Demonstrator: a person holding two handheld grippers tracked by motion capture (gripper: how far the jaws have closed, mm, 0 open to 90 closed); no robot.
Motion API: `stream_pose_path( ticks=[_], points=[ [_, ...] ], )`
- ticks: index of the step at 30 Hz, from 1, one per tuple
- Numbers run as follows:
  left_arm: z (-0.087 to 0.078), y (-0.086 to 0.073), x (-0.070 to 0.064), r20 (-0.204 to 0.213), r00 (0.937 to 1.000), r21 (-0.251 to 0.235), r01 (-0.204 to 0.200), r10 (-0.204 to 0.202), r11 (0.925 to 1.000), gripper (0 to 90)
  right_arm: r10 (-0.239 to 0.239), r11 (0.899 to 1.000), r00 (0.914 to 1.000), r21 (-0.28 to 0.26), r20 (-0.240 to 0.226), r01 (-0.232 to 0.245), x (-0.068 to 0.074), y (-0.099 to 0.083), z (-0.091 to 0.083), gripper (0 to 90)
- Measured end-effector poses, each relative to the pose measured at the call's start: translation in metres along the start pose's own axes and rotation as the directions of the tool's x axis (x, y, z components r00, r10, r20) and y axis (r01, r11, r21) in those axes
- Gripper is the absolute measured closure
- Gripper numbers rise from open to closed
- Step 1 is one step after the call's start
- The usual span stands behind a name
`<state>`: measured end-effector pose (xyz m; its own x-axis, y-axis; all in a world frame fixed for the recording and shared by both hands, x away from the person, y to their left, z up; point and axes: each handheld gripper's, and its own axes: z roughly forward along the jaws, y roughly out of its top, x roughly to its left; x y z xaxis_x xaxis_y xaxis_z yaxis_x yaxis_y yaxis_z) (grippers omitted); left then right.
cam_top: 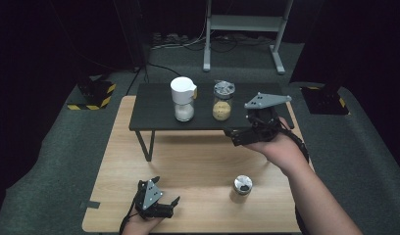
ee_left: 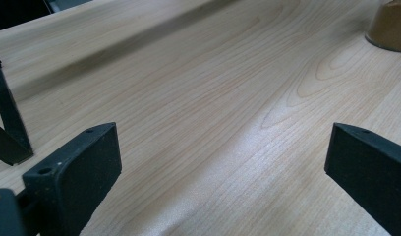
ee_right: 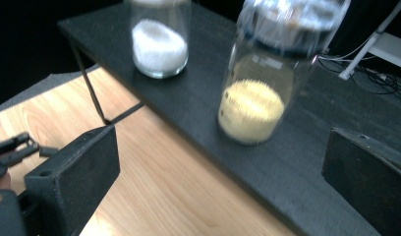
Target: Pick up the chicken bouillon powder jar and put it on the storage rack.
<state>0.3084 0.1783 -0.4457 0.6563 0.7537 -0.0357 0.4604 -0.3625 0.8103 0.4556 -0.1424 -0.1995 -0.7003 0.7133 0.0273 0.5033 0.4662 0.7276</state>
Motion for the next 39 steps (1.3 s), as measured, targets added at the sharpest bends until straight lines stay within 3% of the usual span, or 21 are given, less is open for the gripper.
stream_pose_path(
  ticks=[11, 21, 39],
  points=[
    [0.0, 0.0, -0.001, -0.002, 1.0, 0.003, -0.005, 0.005, 1.0, 0.8, -0.025, 0.998, 0.9996, 0.066, 0.01, 0.024, 0.009, -0.038, 0.0, 0.0],
    [0.0, 0.0, -0.001, -0.003, 1.0, 0.004, -0.007, 0.007, 1.0, 0.8, -0.013, 0.997, 0.9987, 0.071, 0.05, 0.009, 0.0, -0.083, 0.008, 0.0],
    [0.0, 0.0, -0.004, -0.026, 0.9992, 0.003, -0.029, 0.029, 0.9996, 0.8, 0.098, 0.995, 0.9897, 0.008, 0.105, -0.099, -0.024, -0.156, 0.015, 0.0]
  ],
)
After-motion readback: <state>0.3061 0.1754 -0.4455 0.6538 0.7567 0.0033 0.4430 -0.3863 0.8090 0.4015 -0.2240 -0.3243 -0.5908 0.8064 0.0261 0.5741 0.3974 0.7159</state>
